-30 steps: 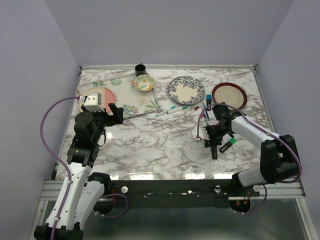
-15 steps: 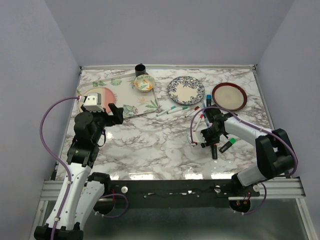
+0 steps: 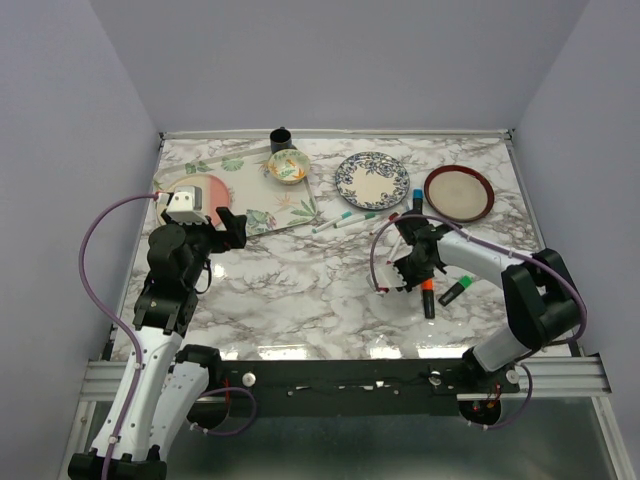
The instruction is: Open the pen caps
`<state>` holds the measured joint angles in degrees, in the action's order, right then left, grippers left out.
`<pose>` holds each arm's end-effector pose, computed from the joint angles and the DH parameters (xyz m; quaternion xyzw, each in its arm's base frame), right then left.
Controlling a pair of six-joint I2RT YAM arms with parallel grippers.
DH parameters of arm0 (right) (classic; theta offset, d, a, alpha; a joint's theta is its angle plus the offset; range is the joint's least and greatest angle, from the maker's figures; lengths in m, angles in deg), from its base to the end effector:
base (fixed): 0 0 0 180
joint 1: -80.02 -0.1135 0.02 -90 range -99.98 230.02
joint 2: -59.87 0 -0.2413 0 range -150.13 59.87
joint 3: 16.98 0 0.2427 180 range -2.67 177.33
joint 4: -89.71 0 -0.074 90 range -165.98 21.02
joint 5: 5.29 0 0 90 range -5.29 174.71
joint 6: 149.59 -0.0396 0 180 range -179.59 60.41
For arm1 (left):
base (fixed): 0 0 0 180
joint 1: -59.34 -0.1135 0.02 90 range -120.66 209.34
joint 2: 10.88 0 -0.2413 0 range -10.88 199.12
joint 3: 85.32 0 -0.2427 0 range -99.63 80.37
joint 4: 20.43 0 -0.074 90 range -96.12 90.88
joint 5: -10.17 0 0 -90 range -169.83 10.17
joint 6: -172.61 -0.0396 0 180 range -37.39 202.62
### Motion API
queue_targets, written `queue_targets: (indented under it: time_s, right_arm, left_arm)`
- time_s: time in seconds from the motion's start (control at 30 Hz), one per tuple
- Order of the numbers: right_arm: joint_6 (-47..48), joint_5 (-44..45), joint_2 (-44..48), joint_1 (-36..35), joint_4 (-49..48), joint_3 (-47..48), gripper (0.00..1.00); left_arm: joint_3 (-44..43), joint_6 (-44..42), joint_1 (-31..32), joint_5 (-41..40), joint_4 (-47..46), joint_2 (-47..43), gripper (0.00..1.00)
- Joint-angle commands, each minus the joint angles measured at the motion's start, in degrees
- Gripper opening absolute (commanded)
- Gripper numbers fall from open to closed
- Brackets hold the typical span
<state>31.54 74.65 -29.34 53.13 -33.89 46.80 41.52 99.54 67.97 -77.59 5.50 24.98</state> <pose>0.2215 0.1201 0.1387 -0.8550 0.5062 0.0363 0.1066 0.1663 -0.0268 0.3100 -0.0422 0.7571 -0.1586 0.6323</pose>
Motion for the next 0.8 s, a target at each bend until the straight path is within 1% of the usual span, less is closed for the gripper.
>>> queue_targets:
  time_s: [0.0, 0.07, 0.13, 0.27, 0.4, 0.43, 0.63, 0.73, 0.77]
  right_arm:
    - [1.9, 2.2, -4.6, -1.6, -0.5, 1.1, 0.17]
    - [1.9, 2.2, -5.0, -2.1, -0.5, 1.6, 0.13]
    - [2.0, 1.9, -4.9, -2.4, -0.9, 1.5, 0.01]
    - [1.9, 0.5, -3.8, -2.7, -2.0, 1.1, 0.01]
    - [1.1, -1.8, -0.7, -2.7, -1.8, 1.1, 0.01]
    - [0.6, -2.4, 1.3, -2.7, -1.7, 1.3, 0.01]
    - [-4.2, -8.1, 9.8, -2.7, -0.1, 2.3, 0.01]
    - [-8.1, -9.6, 14.4, -2.7, -0.4, 2.2, 0.01]
    - [-10.9, -9.8, 16.1, -2.7, -1.1, 2.3, 0.01]
  left_arm:
    - [-0.6, -0.7, -0.3, 1.1, -1.3, -0.7, 0.99]
    - [-0.6, -0.8, -0.3, 1.0, -1.3, -0.8, 0.99]
    - [-0.5, -0.8, -0.3, 1.1, -1.3, -0.7, 0.99]
    - [-0.5, -0.8, -0.3, 1.2, -1.3, -0.7, 0.99]
    - [-0.5, -0.5, -0.3, 2.3, -1.6, -0.7, 0.99]
    - [-0.4, -0.3, -0.3, 2.6, -1.8, -0.7, 0.99]
    - [-0.4, 0.0, -0.3, 6.3, -2.5, -0.5, 0.99]
    - [-0.3, 0.2, -0.3, 8.5, -3.0, -0.2, 0.99]
    - [-0.3, 0.2, -0.3, 9.1, -3.2, 0.0, 0.99]
